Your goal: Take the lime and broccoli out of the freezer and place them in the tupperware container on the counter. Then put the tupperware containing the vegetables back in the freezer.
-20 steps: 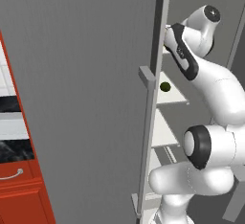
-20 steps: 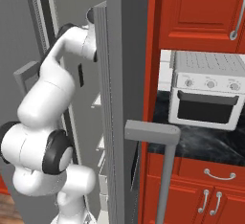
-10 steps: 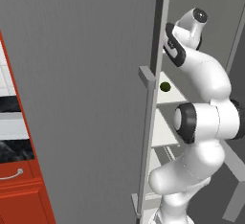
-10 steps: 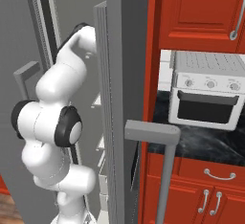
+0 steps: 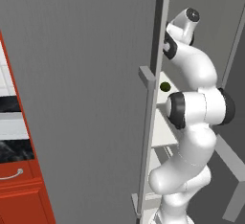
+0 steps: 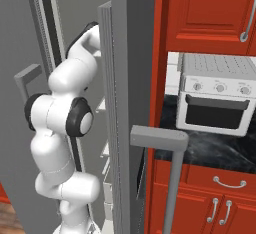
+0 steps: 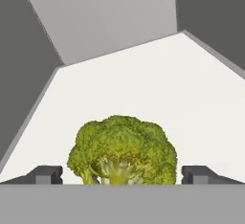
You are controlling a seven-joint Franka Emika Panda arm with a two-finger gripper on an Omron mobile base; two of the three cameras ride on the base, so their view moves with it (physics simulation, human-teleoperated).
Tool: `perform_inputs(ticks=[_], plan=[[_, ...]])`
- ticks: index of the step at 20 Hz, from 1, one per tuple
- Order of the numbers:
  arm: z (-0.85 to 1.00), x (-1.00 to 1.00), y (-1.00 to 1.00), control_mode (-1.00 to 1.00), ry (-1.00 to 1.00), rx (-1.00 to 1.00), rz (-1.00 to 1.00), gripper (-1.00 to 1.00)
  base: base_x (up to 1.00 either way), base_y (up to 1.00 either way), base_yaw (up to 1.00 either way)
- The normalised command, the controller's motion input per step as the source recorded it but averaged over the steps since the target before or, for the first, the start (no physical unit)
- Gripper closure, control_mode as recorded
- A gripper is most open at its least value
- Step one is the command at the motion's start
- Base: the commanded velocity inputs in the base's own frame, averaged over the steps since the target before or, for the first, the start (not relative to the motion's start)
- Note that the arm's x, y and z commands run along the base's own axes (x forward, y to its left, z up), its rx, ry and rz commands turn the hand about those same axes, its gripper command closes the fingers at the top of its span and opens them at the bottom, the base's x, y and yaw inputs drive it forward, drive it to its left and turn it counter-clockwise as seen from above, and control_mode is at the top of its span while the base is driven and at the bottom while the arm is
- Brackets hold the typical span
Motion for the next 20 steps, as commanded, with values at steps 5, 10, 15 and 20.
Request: perform_inputs(ticks=[5, 10, 15, 20], plan=[[-0.17, 0.06, 0.0, -1.0, 0.0, 0.0, 0.0, 1.0, 0.0, 0.0, 0.0], [-0.15, 0.0, 0.0, -1.0, 0.0, 0.0, 0.0, 1.0, 0.0, 0.0, 0.0], [0.07, -0.7, 0.0, -1.0, -0.19, 0.0, 0.0, 1.0, 0.0, 0.0, 0.0], [0.11, -1.0, 0.0, -1.0, -0.16, 0.0, -0.02, 1.0, 0.0, 0.0, 0.0]])
